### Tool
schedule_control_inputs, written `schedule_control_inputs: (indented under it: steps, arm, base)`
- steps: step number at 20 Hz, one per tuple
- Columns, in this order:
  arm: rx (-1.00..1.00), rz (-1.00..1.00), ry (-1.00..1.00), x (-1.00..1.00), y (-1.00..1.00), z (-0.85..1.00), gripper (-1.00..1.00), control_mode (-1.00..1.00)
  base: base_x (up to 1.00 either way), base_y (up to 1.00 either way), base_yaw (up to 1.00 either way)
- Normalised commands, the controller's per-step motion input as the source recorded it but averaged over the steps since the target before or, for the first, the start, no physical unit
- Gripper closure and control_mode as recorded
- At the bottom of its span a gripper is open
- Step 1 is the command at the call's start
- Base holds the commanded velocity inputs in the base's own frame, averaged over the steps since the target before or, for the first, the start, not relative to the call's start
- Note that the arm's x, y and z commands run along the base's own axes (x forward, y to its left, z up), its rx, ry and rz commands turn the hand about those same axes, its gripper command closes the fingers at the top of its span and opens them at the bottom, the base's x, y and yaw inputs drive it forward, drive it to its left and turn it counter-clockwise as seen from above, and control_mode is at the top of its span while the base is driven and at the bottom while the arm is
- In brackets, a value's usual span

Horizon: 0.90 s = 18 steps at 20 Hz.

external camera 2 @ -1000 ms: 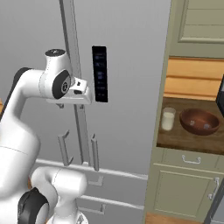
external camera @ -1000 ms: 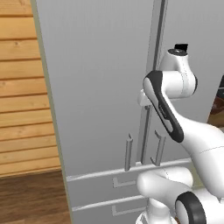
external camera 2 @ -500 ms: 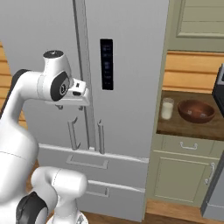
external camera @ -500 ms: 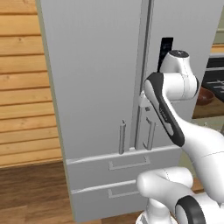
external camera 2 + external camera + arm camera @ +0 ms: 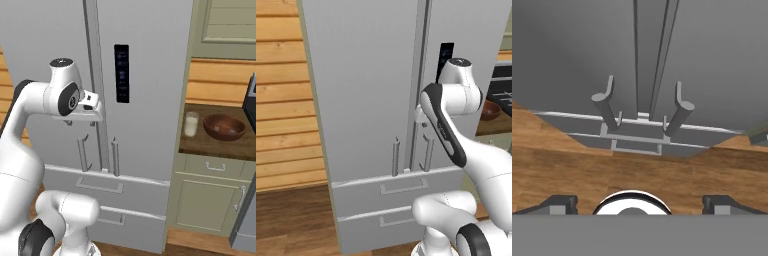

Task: Grab a lemon wedge from the fridge and one ice cube from the ice bowl, and put them in the glass of lemonade.

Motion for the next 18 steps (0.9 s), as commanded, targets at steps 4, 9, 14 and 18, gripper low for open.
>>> schedule_control_inputs:
  steps: [4,9,14,18]
  arm:
    - [0.00,0.00,0.00,0.00,0.00,0.00,-1.00,1.00]
    - [0.00,0.00,0.00,0.00,0.00,0.00,-1.00,1.00]
    - [0.00,0.00,0.00,0.00,0.00,0.00,-1.00,1.00]
    - [0.00,0.00,0.00,0.00,0.00,0.00,-1.00,1.00]
  base:
    - [-0.86,0.03,0.00]
    - [-0.97,0.01,0.00]
    - [-0.99,0.05,0.01]
    - [-0.58,0.37,0.07]
